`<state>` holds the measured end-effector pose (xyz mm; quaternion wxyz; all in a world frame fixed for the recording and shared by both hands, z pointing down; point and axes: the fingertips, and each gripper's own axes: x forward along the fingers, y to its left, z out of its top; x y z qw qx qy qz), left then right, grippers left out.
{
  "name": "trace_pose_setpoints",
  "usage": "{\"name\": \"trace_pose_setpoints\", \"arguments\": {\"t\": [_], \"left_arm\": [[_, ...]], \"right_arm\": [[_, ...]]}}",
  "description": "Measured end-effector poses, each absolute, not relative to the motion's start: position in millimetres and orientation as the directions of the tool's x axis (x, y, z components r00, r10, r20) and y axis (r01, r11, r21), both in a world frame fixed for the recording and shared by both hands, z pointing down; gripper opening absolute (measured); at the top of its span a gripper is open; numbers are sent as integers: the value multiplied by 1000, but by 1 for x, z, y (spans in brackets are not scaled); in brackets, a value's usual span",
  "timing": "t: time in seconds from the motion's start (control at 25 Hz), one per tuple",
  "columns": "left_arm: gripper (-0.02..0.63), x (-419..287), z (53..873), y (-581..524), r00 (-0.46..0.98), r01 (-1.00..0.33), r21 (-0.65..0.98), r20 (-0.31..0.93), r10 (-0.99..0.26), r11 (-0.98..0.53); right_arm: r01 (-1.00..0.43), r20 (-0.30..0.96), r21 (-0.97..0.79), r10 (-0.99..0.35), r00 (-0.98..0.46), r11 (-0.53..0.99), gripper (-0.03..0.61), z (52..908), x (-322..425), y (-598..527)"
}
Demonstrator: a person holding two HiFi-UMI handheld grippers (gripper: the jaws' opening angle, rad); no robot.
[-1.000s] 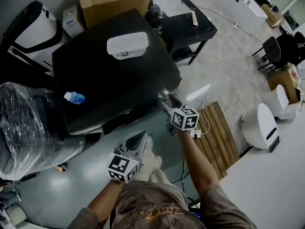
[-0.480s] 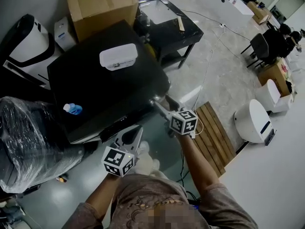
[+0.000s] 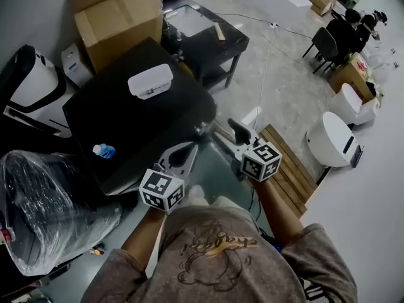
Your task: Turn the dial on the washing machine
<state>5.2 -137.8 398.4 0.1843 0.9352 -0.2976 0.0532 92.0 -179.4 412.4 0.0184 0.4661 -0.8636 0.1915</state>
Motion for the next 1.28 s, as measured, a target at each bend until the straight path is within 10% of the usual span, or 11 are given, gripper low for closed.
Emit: {"name": "trace_pose_setpoints", "arguments": {"t": [0.56, 0.8, 1.28], "left_arm": [[-8, 28, 373, -111, 837, -547, 336, 186, -515, -767], [-8, 29, 369, -120, 792, -607, 304, 152, -591, -734], [-8, 24, 396, -135, 744, -661, 277, 126, -656, -697]], "right_arm": [[-780, 167, -333, -781, -601, 529, 262, 372, 110, -91], [-850, 115, -257, -858, -500, 461, 22, 369, 129, -96], [-876, 203, -167, -854, -480, 453, 2, 410, 129, -115]]}}
